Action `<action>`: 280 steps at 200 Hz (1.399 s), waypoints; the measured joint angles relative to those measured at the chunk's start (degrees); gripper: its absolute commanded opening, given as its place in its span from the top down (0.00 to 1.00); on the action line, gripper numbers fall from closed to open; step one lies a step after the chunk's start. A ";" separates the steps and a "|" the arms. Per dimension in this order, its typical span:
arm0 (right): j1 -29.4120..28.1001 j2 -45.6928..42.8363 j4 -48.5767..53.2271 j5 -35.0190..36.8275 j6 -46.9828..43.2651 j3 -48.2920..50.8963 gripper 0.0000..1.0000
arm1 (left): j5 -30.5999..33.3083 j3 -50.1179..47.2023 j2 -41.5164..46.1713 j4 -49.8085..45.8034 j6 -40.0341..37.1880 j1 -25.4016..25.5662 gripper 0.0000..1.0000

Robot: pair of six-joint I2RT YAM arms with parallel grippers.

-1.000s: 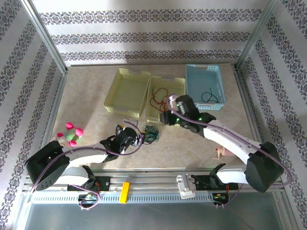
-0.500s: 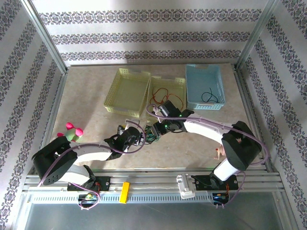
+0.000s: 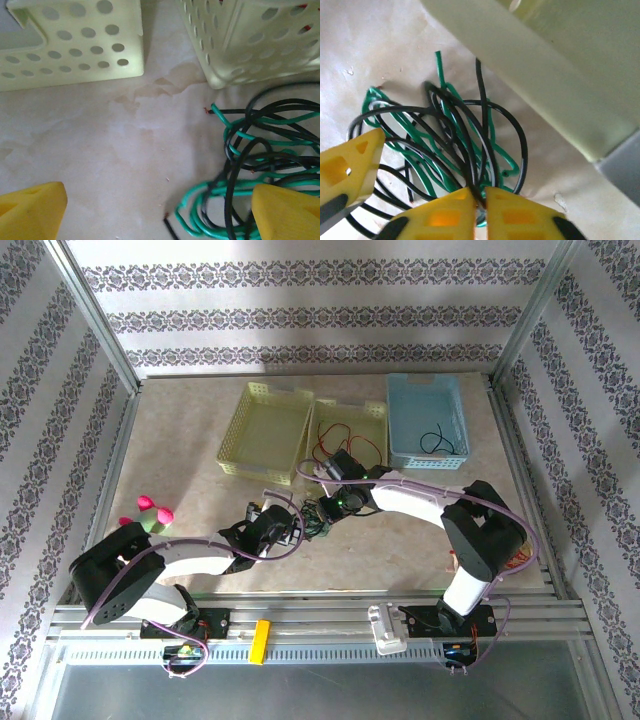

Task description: Untangle the cables

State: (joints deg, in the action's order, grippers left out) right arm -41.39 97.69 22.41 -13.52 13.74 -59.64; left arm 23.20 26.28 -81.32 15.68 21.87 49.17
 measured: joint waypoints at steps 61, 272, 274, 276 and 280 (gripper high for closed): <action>-0.02 -6.08 0.52 1.16 1.14 -0.22 0.98 | -0.46 1.05 -2.78 0.00 -0.39 0.00 0.07; -0.02 -23.63 -5.95 9.70 4.63 5.11 1.00 | -5.38 -0.09 4.02 -0.70 -3.50 1.11 0.01; -0.02 -23.47 -5.92 9.55 4.66 5.18 1.00 | -5.60 -0.31 4.63 -0.70 -3.56 1.11 0.01; -0.02 -23.28 -5.92 9.33 4.74 5.25 1.00 | -5.73 -0.52 5.14 -0.70 -3.63 1.11 0.01; -0.02 -22.84 -5.92 8.94 4.83 5.42 1.00 | -5.97 -0.85 6.08 -0.70 -3.67 1.11 0.01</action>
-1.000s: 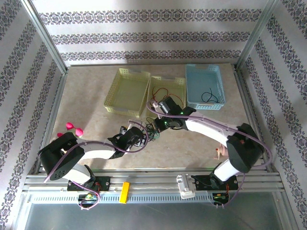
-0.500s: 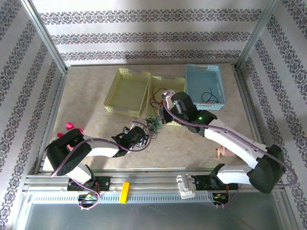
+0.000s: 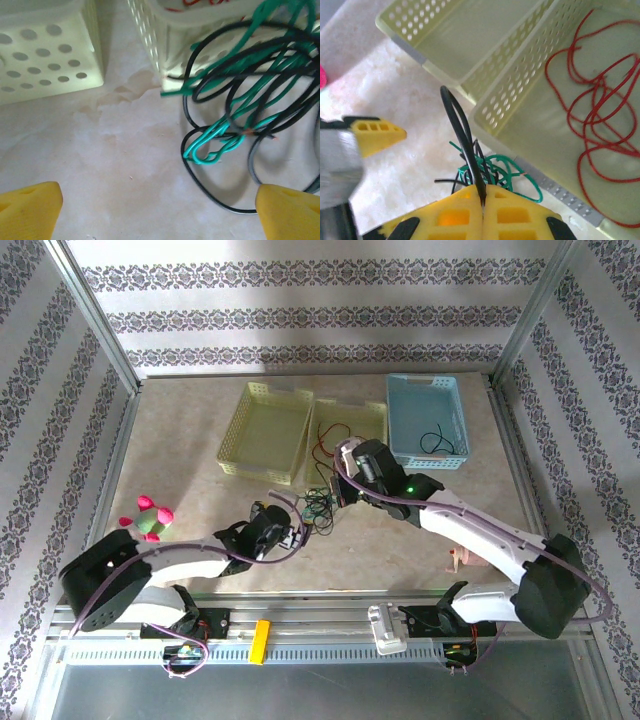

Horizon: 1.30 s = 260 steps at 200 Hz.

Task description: Untangle the cables

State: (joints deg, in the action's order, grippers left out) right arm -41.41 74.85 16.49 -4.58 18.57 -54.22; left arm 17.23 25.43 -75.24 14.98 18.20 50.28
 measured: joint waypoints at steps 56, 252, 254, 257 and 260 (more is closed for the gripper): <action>1.27 4.02 1.51 -5.38 0.96 0.35 1.00 | -4.74 -0.07 2.49 -0.15 -1.95 0.02 0.01; 8.98 -8.02 -0.35 4.13 6.10 3.58 0.99 | -19.45 2.05 -11.08 5.86 -3.50 -5.79 0.50; 9.14 -8.09 -0.44 4.20 6.21 3.67 0.98 | -19.54 2.05 -11.08 5.90 -3.54 -5.79 0.50; 9.31 -8.13 -0.50 4.20 6.29 3.78 0.99 | -19.69 2.05 -11.08 6.03 -3.28 -5.79 0.51; 9.51 -8.13 -0.52 4.24 6.47 3.87 0.99 | -19.85 2.05 -11.08 6.10 -3.41 -5.77 0.51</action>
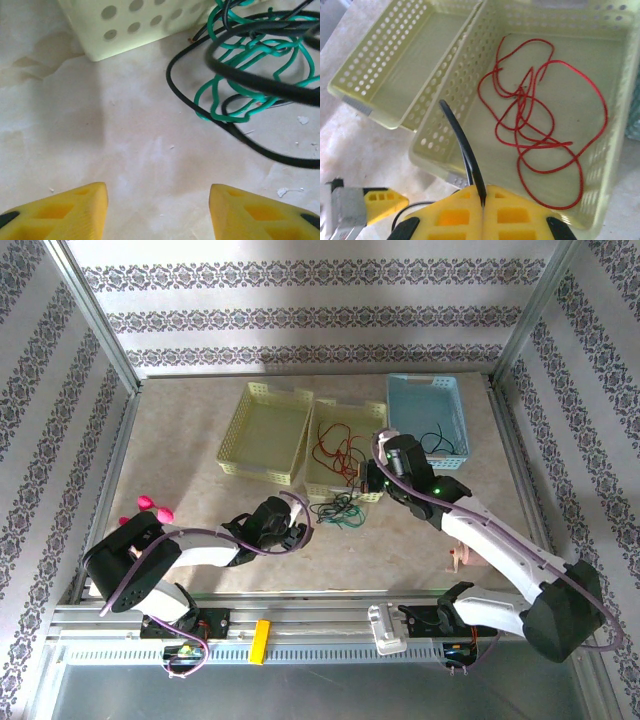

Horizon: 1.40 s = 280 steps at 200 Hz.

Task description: Untangle the cables

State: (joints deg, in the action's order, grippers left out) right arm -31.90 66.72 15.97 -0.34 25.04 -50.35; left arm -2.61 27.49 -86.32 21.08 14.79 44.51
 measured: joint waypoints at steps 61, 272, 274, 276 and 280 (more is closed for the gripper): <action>0.52 1.33 -0.15 -2.93 0.59 0.66 0.98 | -5.79 1.25 0.39 -2.27 -1.14 0.07 0.10; 2.60 3.08 -1.07 -7.85 4.74 0.94 0.99 | -13.75 16.76 -10.19 -7.82 -5.51 1.18 0.75; 2.73 2.82 -1.16 -7.69 4.85 1.05 0.99 | -13.70 16.70 -10.19 -7.78 -5.64 1.18 0.75; 2.86 2.58 -1.22 -7.63 4.90 1.16 0.99 | -13.75 16.57 -10.19 -7.65 -5.75 1.18 0.75; 2.99 2.19 -1.22 -7.41 5.14 1.31 0.99 | -13.60 16.31 -10.16 -7.50 -5.57 1.18 0.77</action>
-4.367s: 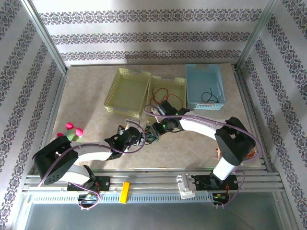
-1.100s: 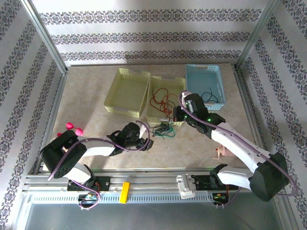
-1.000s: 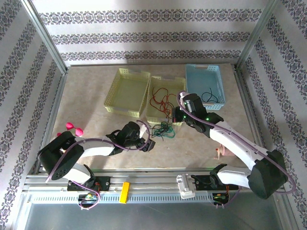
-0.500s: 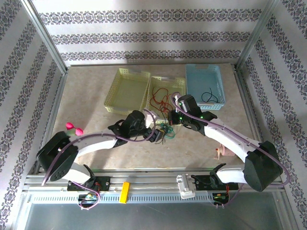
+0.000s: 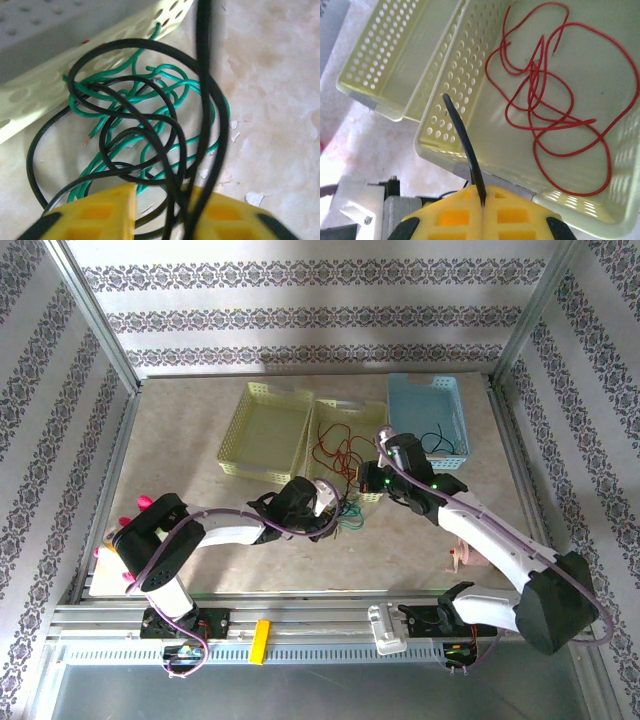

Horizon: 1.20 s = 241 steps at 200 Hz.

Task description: Untangle the cables

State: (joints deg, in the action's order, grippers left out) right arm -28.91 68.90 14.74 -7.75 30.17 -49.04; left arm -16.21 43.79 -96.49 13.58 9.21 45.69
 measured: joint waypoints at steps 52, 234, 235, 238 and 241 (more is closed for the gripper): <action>4.55 -5.79 0.31 6.56 4.85 4.68 1.00 | 1.25 -4.09 2.67 0.55 0.22 0.00 0.89; 20.17 -24.04 6.14 23.17 12.52 9.84 0.97 | 10.16 -9.18 7.28 -0.81 1.73 0.00 1.00; 20.17 -24.04 6.14 23.17 12.44 9.79 0.97 | 10.16 -9.18 7.28 -0.81 1.73 0.00 1.00; 20.17 -24.04 6.14 23.17 12.11 9.53 0.96 | 10.27 -9.18 7.28 -0.81 1.73 0.00 1.00; 20.17 -24.04 6.10 23.10 11.61 9.29 0.97 | 10.29 -9.18 7.26 -0.81 1.75 0.00 1.00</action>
State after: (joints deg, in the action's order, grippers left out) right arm -8.73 44.86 20.84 15.35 41.78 -39.75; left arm -5.91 34.61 -89.23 12.78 10.96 45.69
